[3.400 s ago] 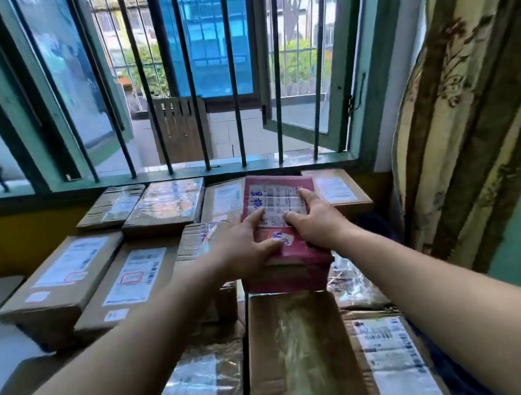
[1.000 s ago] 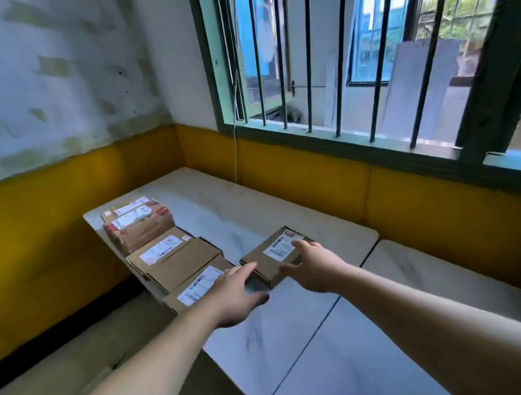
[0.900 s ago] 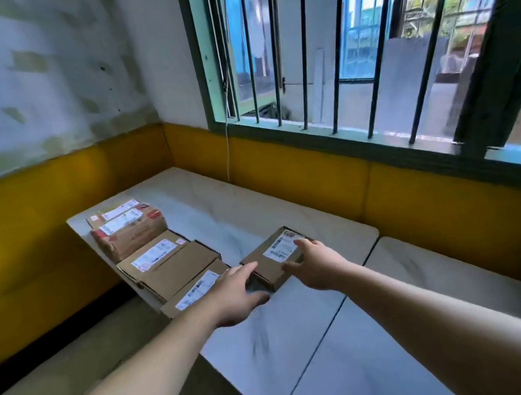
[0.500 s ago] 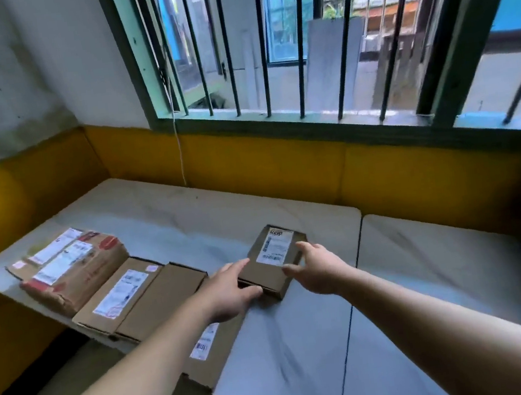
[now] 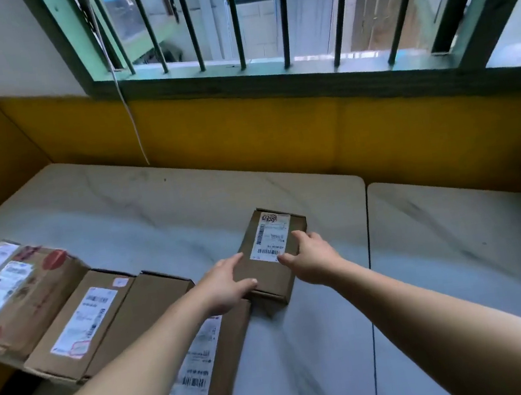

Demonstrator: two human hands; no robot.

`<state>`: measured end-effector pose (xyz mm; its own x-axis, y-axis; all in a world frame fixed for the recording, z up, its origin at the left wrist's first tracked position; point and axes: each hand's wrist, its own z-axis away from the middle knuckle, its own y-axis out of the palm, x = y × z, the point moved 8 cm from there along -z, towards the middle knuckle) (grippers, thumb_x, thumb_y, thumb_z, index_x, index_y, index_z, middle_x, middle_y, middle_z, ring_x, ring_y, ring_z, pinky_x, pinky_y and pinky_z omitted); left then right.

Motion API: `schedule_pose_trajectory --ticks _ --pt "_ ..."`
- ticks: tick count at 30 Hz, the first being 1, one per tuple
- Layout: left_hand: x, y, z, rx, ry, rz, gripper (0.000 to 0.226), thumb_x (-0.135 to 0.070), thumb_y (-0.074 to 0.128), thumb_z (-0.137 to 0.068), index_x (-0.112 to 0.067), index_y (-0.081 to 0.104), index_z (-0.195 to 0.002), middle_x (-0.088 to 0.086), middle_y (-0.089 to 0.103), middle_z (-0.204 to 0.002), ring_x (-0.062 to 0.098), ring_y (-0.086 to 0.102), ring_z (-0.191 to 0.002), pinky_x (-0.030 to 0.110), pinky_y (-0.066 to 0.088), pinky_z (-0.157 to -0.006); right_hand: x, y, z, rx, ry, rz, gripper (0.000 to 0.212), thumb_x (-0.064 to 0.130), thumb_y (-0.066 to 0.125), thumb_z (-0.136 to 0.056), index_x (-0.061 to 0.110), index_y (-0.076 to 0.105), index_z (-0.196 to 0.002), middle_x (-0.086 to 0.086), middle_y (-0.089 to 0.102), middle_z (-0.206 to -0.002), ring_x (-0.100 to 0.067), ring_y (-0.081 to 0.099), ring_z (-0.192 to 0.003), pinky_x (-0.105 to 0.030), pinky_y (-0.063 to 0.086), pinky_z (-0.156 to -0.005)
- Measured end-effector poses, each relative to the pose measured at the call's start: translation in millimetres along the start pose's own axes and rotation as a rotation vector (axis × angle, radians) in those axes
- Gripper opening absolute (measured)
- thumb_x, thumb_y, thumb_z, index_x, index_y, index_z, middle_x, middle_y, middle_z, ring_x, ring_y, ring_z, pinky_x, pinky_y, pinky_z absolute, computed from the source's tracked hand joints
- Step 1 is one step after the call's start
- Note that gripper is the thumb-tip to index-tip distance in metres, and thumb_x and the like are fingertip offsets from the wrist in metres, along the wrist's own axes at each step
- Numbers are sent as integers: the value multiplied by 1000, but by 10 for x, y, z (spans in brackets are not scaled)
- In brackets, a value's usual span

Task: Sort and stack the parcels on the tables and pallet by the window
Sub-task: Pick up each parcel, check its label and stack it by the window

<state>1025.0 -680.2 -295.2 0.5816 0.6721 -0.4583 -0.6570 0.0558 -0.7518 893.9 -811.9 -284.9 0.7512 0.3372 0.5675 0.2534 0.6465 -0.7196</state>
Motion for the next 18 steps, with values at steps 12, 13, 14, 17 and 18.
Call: schedule_pose_trajectory --ticks 12,13,14,17,18 --pt "200 287 -808 116 66 151 91 -37 67 -86 -23 8 -154 4 24 -157 19 26 -143 31 21 -117 -165 518 -358 -120 300 -321 65 38 56 -96 25 26 -152 -11 35 -154 -31 40 -137 -34 35 -108" --pt "201 319 -836 126 77 151 90 -37 67 -86 -23 9 -154 6 24 -157 20 26 -143 28 20 -117 -163 552 -342 -143 329 -387 58 33 55 -97 23 33 -149 -7 46 -148 -29 47 -131 -31 38 -102" --pt "210 329 -852 130 87 149 88 -37 67 -86 -25 12 -153 8 25 -155 22 30 -141 28 22 -114 -165 569 -312 -177 355 -444 52 29 56 -97 22 38 -145 -4 52 -142 -27 51 -127 -29 40 -96" --pt "212 243 -806 141 123 195 77 -31 67 -87 -26 22 -150 11 30 -143 25 43 -129 22 28 -106 -148 538 -203 -304 403 -557 47 27 58 -95 19 46 -140 -4 55 -137 -21 54 -116 -24 39 -87" --pt "209 186 -782 134 138 225 74 -27 67 -87 -25 26 -149 11 31 -140 24 46 -125 20 29 -103 -132 516 -161 -339 413 -573 50 28 57 -96 19 43 -143 -5 51 -139 -21 52 -117 -25 39 -90"
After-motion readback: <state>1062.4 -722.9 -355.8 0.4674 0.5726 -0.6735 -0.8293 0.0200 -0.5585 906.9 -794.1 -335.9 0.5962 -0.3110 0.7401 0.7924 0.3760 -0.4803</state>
